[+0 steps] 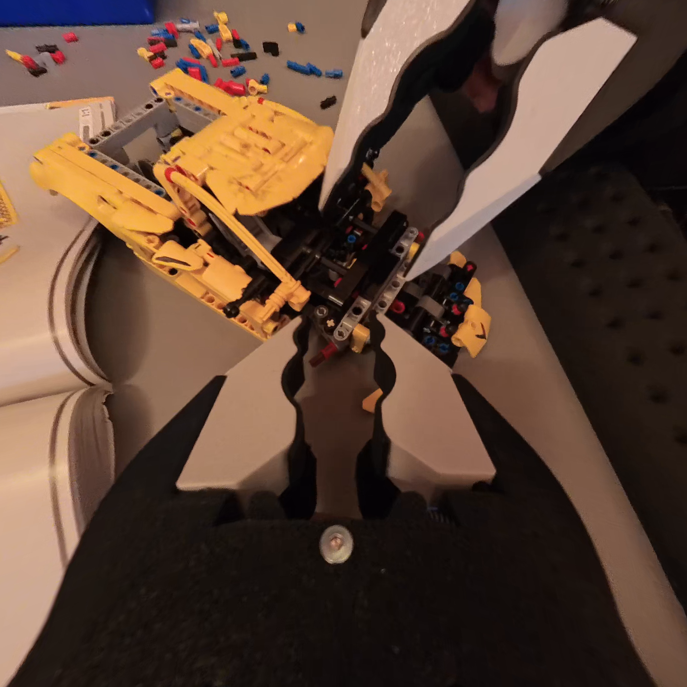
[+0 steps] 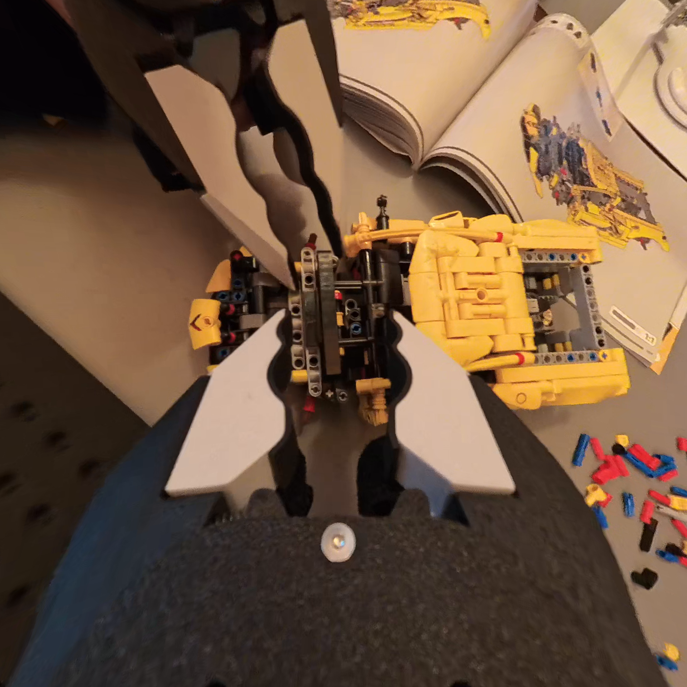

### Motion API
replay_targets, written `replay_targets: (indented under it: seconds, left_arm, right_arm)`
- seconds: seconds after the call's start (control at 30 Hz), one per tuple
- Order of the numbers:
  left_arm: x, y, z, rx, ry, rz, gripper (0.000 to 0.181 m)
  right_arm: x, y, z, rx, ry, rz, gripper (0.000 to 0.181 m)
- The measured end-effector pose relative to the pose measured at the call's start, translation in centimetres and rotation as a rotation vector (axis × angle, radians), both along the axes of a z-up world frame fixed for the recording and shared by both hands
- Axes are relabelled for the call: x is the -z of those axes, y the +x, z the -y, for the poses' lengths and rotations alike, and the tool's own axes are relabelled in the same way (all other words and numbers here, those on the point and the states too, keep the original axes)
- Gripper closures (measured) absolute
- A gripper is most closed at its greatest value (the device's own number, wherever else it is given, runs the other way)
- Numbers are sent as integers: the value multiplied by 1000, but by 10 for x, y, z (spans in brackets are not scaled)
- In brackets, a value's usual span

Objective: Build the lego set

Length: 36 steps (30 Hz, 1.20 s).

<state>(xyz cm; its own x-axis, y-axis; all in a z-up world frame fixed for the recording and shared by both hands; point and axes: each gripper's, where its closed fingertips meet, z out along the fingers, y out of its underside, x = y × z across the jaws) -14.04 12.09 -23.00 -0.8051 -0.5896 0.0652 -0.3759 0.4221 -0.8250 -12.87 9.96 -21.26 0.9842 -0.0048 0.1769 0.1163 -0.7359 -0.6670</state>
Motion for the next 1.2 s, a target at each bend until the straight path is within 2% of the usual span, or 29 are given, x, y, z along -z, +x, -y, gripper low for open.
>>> replay_targets:
  seconds: [0.37,0.57,0.63,0.87,1.0,1.13,1.2]
  left_arm:
    - [-1,0,3,-9,-88,-86,152]
    - [0,-1,5,1,-67,-68,153]
    - [0,-1,5,2,-62,-62,153]
    - [1,-1,6,3,-57,-59,153]
    - [1,-2,6,8,-59,-63,153]
    - [1,-2,6,9,-61,-65,153]
    - [1,-2,6,9,-60,-64,153]
  right_arm:
    - [1,2,-7,1,98,46,137]
    - [-1,9,-8,31,136,33,155]
    - [-1,9,-8,31,141,37,155]
    - [-1,10,-8,-10,156,126,164]
    - [-4,9,0,3,144,156,157]
    - [-11,17,13,49,124,274,159]
    - [-7,23,15,58,98,348,167]
